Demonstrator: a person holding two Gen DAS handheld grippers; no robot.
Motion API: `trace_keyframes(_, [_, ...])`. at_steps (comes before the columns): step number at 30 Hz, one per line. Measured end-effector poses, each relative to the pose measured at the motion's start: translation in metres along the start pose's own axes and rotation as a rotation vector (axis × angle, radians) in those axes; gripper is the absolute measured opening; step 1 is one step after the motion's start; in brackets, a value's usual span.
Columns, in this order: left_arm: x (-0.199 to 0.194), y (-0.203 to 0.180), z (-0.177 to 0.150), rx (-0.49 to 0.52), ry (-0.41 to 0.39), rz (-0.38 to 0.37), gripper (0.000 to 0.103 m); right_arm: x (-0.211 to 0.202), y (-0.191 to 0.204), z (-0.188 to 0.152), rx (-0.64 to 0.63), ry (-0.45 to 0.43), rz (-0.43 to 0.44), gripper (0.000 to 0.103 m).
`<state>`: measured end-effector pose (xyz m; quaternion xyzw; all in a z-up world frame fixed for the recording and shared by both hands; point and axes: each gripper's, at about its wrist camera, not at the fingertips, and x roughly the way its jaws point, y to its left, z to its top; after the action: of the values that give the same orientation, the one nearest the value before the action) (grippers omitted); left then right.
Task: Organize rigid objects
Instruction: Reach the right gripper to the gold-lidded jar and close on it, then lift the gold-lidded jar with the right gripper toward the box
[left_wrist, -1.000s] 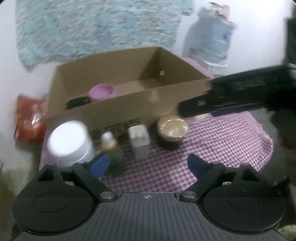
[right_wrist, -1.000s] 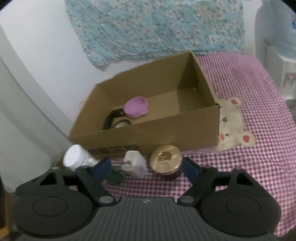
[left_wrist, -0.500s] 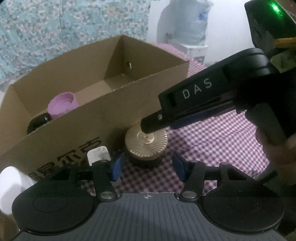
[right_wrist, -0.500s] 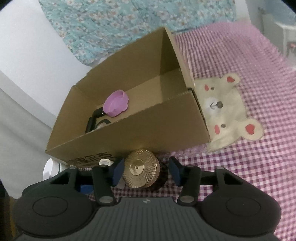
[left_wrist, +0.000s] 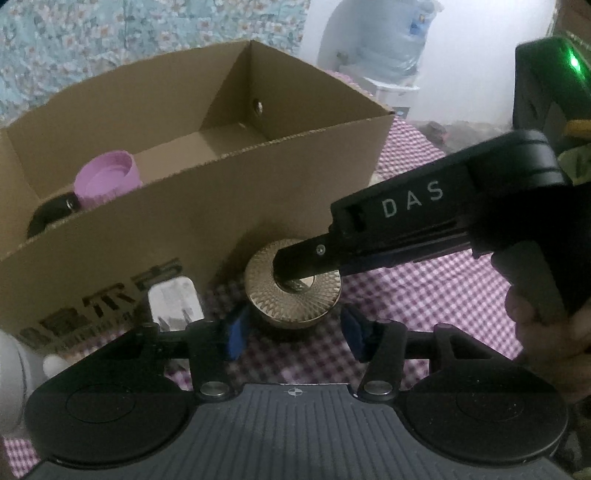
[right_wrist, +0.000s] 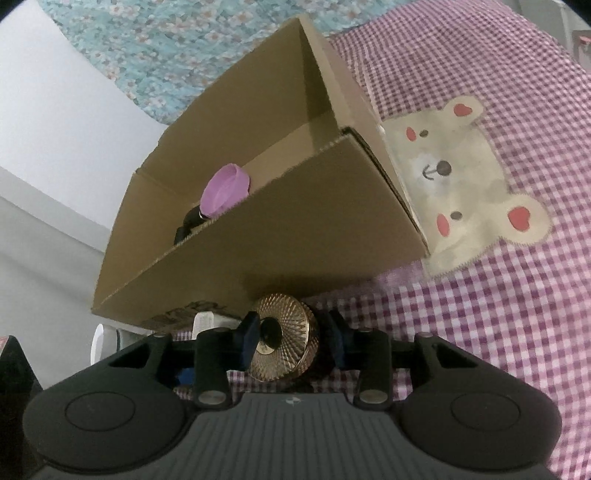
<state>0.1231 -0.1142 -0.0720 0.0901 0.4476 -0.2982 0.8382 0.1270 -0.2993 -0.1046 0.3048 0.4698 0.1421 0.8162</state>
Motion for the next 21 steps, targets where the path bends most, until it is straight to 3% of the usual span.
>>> trace_keyframes(11, [-0.02,-0.022,-0.017,-0.004,0.033,-0.15,0.054,-0.024,-0.014,-0.018,0.059,0.063,-0.01,0.042])
trace_keyframes(21, [-0.01,-0.035,-0.006,0.116,0.011,0.007,0.066,-0.043,-0.025,-0.012,0.083,-0.014,-0.004,0.044])
